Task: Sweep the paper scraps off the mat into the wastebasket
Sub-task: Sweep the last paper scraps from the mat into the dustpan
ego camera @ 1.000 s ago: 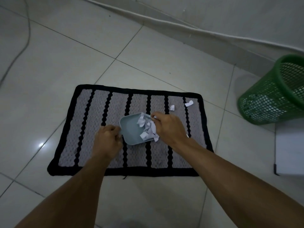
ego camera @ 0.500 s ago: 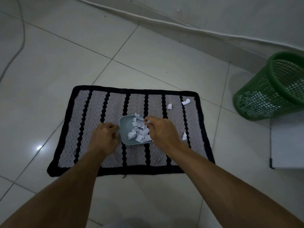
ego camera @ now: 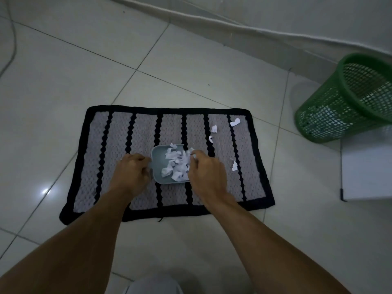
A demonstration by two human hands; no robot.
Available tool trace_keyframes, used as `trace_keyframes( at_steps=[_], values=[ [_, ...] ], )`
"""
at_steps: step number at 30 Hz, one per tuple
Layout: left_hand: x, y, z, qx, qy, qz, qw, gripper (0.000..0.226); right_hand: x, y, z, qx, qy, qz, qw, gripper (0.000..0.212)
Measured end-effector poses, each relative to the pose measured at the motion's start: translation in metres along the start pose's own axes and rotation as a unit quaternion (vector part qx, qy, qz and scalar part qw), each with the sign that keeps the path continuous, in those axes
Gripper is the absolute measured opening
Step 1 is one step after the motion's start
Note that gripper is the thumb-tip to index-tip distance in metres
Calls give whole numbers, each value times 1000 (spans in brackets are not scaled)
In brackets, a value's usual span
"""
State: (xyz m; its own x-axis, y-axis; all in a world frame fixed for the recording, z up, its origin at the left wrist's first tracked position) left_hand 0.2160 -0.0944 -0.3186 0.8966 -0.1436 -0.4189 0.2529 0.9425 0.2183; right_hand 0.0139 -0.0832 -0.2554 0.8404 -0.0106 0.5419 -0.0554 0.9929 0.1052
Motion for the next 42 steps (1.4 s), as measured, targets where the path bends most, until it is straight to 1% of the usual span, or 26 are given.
trace_keyframes(
  at_steps=[4,8,10,12,14,16,18,20,21,22,24,26,27,29,30,32,33,35,37,38,40,42],
  values=[
    [-2,9,-3,-3,9,0,1000,50,12,6,5,-21,-39,19,999,21],
    [3,15,-14,9,18,24,1000,38,-12,6,30,-72,-57,-4,996,21],
    [4,17,-17,2,32,35,999,36,-19,7,29,-56,-47,-9,997,24],
    [2,20,-19,-2,37,46,998,35,-11,11,16,-15,-26,12,999,25],
    [-3,26,-19,1,44,61,997,37,2,19,4,5,-10,41,999,21],
    [-8,32,-18,-8,51,75,996,38,8,24,3,-5,-16,52,999,18],
    [-14,38,-16,-20,60,91,994,33,6,19,12,-35,-42,52,997,16],
    [-18,42,-18,-22,73,104,992,30,1,3,25,-64,-60,45,995,17],
    [-18,43,-19,-22,77,106,991,29,-4,-9,29,-62,-72,41,995,18],
    [-18,44,-20,-17,78,107,991,32,-7,-22,30,-43,-87,42,994,19],
    [-16,46,-24,-8,76,112,991,39,-11,-43,26,35,-94,59,993,19],
    [-17,49,-25,-9,67,125,990,34,-10,-48,16,125,-42,89,987,18],
    [-18,50,-25,-12,66,131,989,32,-9,-45,13,154,-15,103,983,17],
    [-21,52,-22,-23,73,130,989,31,-4,-34,11,182,4,132,974,15],
    [-22,52,-21,-25,77,125,989,31,-1,-27,12,184,0,148,972,15],
    [-22,49,-22,-23,77,118,990,26,1,-15,21,159,-27,158,974,16],
    [-21,48,-23,-23,74,119,990,23,-1,-11,29,129,-50,147,979,17],
    [-19,47,-22,-27,78,120,989,23,-14,-8,51,37,-85,98,991,18],
    [-16,42,-20,-26,79,104,991,25,-39,-5,75,-57,-70,15,996,18],
    [-13,38,-20,-18,70,95,993,28,-54,-3,85,-88,-45,-35,994,19],
    [-7,26,-23,0,62,65,996,38,-82,5,93,-104,0,-118,988,24],
    [-8,15,-21,-1,51,44,998,41,-92,10,80,-78,14,-142,987,27]
  ],
)
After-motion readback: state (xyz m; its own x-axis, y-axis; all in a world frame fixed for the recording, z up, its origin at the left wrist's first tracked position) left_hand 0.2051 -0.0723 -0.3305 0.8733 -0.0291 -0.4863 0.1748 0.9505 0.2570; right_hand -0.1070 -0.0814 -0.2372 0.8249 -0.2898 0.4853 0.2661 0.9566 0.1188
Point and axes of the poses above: each hand's wrist, its own y-axis away from the middle knuckle, its own z-axis out of the back of the hand, x = y × z, the point moved 6 cm from there along -y, towards the middle knuckle, and after that the axes turned 9 degrees about x, right-handed, at the moved point
